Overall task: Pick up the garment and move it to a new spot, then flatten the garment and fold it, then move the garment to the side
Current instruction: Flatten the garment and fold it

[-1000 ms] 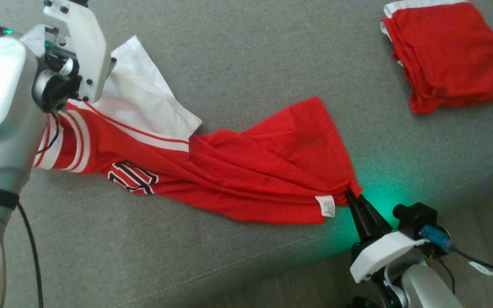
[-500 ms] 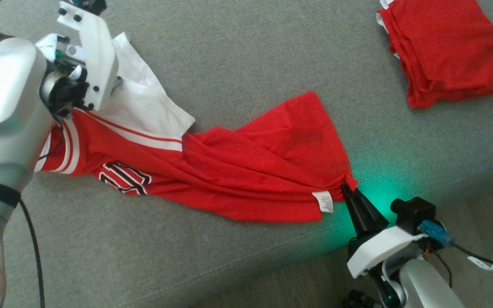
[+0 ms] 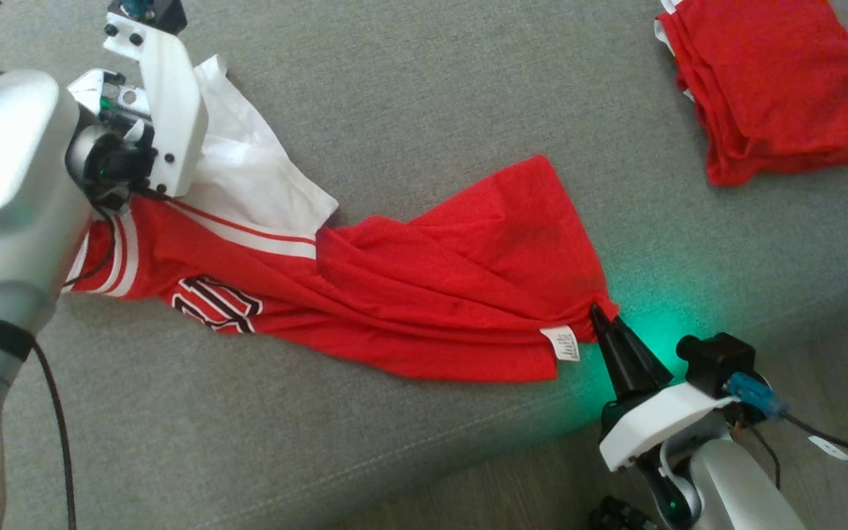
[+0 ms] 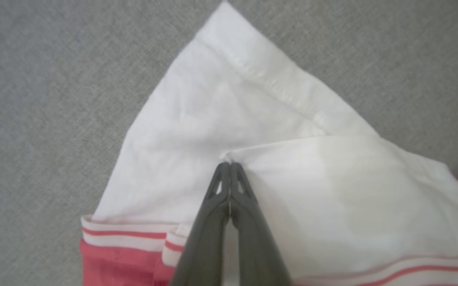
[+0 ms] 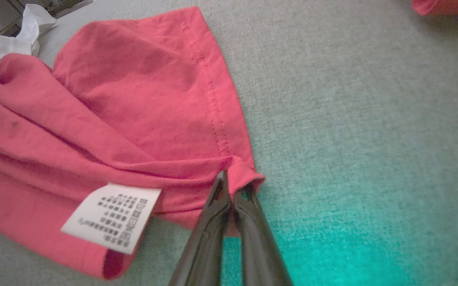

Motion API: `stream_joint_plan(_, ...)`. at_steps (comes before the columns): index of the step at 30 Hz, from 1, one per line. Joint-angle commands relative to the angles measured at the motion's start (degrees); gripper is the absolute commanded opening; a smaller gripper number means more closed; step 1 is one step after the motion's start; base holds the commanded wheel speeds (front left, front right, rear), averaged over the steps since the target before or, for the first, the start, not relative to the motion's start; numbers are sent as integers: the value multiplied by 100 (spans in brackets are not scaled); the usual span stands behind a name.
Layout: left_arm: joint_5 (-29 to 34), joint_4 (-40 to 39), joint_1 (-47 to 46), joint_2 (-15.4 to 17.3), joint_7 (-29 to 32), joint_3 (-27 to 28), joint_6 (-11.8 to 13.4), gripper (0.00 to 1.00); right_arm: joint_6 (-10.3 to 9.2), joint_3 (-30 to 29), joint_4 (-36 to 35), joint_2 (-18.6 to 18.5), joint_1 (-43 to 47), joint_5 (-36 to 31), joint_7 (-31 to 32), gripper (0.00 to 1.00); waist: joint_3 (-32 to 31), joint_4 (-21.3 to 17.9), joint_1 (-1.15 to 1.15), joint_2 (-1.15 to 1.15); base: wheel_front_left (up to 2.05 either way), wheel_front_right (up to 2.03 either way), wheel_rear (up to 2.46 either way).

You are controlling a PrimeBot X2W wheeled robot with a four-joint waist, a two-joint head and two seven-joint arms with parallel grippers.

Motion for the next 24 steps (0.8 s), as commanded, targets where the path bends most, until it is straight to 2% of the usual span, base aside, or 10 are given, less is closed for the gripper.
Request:
stream_joint_plan(1,11,-206,-228,262,-9,113,1,0,-10,83,-30,-33,-145,46,15,0,3,-8,0,0,0,0,0)
stream_joint_plan(6,27,-279,-211,375,-175,-23,1,0,-10,77,-21,-33,-174,51,15,0,-19,-21,0,0,0,0,0)
stream_joint_plan(8,10,-281,-192,392,-219,-60,1,44,-10,72,-19,-33,-161,50,15,0,-34,-21,0,0,0,0,0)
stream_joint_plan(9,-3,-283,-185,395,-232,-78,1,90,-10,70,-20,-33,-150,48,15,0,-40,-19,0,0,0,0,0)
stream_joint_plan(11,-58,-291,-170,391,-240,-103,1,100,-10,63,-19,-33,-136,47,15,0,-48,-17,0,0,0,0,0)
stream_joint_plan(17,-149,-353,-168,421,-290,-212,1,100,-10,72,-25,-33,-154,59,15,0,-37,-36,0,0,0,0,0)
stream_joint_plan(18,-161,-355,-168,432,-301,-233,1,93,-10,76,-29,-33,-161,63,15,0,-32,-43,0,0,0,0,0)
stream_joint_plan(19,-176,-359,-164,440,-310,-256,1,76,-10,82,-32,-33,-168,66,15,0,-27,-51,0,0,0,0,0)
stream_joint_plan(21,-227,-385,-155,450,-338,-301,1,0,-10,88,-37,-33,-175,72,15,0,-22,-66,0,0,0,0,0)
stream_joint_plan(24,-285,-477,-148,481,-436,-422,1,0,-10,64,-32,-33,-153,62,15,0,-54,-67,0,0,0,0,0)
